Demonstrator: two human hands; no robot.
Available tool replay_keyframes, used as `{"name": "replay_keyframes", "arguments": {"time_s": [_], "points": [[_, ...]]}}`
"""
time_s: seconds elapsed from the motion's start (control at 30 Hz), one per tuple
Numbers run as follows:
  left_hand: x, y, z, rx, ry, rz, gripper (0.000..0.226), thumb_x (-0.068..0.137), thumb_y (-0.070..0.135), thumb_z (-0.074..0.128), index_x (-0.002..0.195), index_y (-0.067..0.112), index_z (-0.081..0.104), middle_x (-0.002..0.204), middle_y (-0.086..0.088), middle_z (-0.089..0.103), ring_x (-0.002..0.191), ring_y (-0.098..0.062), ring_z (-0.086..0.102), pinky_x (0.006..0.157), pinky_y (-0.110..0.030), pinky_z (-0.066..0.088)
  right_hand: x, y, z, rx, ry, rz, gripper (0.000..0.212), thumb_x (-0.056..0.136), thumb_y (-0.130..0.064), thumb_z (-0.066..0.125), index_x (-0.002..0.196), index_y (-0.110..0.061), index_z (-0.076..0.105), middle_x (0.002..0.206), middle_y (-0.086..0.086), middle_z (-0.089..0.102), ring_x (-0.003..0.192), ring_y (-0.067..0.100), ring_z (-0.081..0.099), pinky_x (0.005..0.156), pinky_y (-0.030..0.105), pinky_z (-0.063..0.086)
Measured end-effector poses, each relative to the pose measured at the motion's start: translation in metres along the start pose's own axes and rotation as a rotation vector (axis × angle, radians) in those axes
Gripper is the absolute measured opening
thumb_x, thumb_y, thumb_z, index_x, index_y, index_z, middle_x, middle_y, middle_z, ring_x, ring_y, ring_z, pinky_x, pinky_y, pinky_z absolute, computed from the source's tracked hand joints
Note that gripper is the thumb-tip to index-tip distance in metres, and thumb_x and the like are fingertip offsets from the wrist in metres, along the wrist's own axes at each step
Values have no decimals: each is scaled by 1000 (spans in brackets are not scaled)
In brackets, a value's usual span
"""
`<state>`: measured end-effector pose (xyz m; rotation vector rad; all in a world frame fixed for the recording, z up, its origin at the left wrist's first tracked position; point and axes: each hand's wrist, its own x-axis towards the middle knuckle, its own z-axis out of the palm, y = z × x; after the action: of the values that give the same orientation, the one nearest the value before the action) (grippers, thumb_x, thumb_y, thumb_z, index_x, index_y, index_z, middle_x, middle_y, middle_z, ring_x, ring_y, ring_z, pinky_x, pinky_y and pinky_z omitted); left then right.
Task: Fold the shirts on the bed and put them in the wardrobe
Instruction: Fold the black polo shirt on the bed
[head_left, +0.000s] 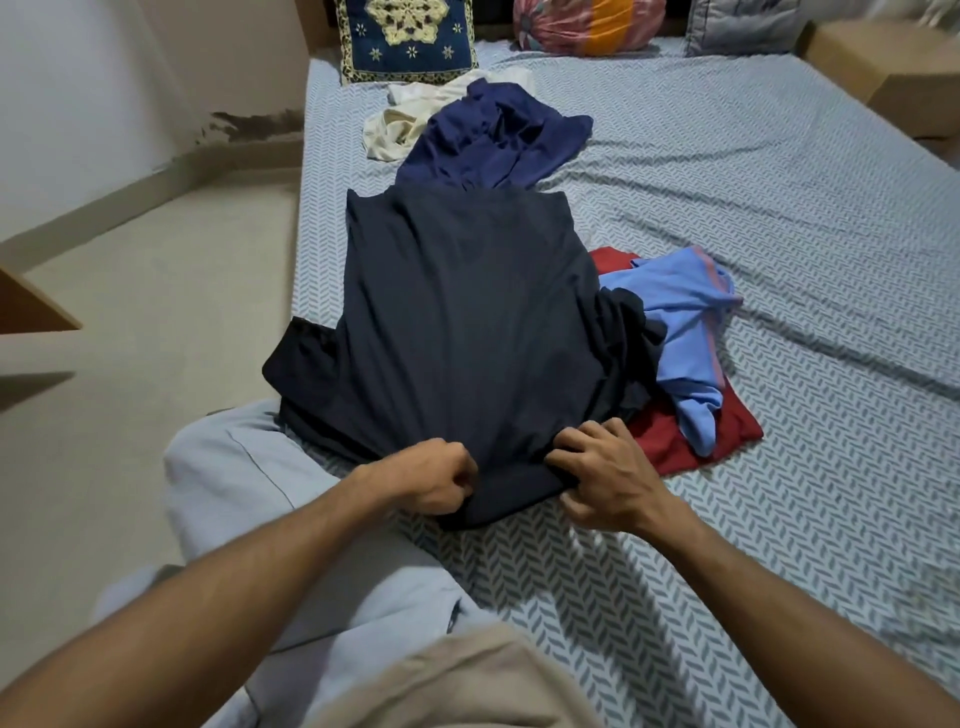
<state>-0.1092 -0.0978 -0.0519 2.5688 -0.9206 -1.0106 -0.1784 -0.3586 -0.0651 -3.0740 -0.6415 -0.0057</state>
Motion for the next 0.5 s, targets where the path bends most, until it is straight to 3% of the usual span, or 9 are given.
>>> {"name": "replay_keyframes", "arguments": {"time_s": [0.13,0.2,0.33,0.4,0.5], "points": [[7,-1,6,-7,-61,-17,20,75,19,51,85,21,69,78,8,70,78,-16,66,76,-37,58,-9,7,2,88,-229,-66,66,63,-46,42,127,-35,59,118,-11,52,102,17,50,79,36,35],[16,1,7,26,-39,-21,14,81,27,56,86,23,69,77,9,68,76,-15,65,74,-36,57,-7,18,4,305,-136,23,70,64,-41,48,133,-35,57,128,-13,53,110,14,52,85,36,42],[42,17,-8,56,233,115,18,88,42,61,86,26,69,81,13,65,78,-10,61,74,-34,55,13,57,-2,730,321,545,38,80,-15,57,116,-17,68,114,0,68,104,19,65,94,39,53],[63,34,-13,25,345,220,16,90,39,63,86,25,69,85,10,63,83,-10,57,76,-33,53,26,80,-12,770,359,832,28,90,-12,58,114,-14,70,111,2,71,103,19,66,94,38,53],[93,69,-16,-23,357,322,15,90,35,66,90,20,70,94,7,63,91,-12,56,82,-33,51,45,114,-17,856,336,1131,23,89,-23,61,108,-13,70,103,1,72,95,19,65,85,35,51]]}}
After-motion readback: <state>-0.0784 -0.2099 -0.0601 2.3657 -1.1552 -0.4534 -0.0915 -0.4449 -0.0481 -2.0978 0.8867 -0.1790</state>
